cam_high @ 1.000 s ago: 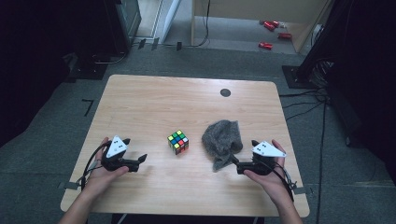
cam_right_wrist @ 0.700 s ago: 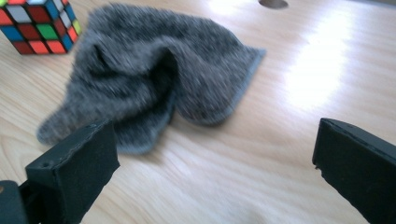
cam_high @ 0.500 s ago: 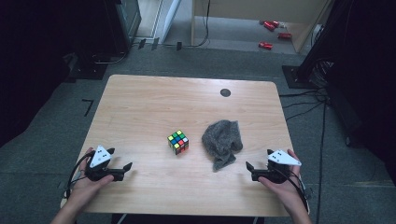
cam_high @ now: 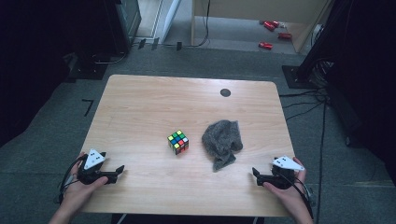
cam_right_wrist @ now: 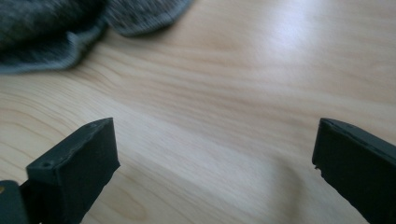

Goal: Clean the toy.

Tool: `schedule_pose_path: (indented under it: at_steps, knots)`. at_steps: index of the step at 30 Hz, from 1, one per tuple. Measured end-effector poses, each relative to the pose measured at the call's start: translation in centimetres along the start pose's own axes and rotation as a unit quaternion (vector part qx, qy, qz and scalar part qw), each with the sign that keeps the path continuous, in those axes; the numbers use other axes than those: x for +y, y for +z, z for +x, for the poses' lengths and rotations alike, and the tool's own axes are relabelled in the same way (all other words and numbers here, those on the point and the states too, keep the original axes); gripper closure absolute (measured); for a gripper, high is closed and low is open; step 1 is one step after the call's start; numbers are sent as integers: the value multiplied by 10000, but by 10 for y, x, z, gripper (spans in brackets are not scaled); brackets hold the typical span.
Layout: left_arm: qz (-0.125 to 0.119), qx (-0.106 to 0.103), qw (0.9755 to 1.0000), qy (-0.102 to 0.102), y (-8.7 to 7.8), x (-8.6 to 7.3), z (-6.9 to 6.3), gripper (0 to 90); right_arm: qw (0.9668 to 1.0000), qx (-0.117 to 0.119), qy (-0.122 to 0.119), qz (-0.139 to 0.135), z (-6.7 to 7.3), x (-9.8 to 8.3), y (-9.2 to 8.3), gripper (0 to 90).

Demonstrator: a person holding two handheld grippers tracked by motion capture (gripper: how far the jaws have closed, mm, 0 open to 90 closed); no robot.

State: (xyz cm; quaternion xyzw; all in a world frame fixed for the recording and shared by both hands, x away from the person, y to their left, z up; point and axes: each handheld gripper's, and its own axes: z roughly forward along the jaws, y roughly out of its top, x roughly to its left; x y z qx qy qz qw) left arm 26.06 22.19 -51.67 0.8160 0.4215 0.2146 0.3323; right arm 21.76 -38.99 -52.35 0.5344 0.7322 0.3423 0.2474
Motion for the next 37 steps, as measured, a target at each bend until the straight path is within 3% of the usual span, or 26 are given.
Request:
schedule_pose_path:
  at_steps: [2, 5, 10, 37]
  knots:
    - [97, -34, 9999, -23, 2, 1, 0, 92, 9999, -132, 86, 21, -3, -1, 0, 19]
    - [180, -154, 9994, -270, 3, 1, 4, 91, 9990, -369, 100, 250, -6, -1, 2, 36]
    - [189, -124, 9993, -306, 2, 0, 3, 89, 9984, -252, 388, 321, -12, -1, 2, 53]
    - [182, -122, 9993, -314, 2, 0, 3, 89, 9984, -258, 395, 316, -12, -2, 2, 60]
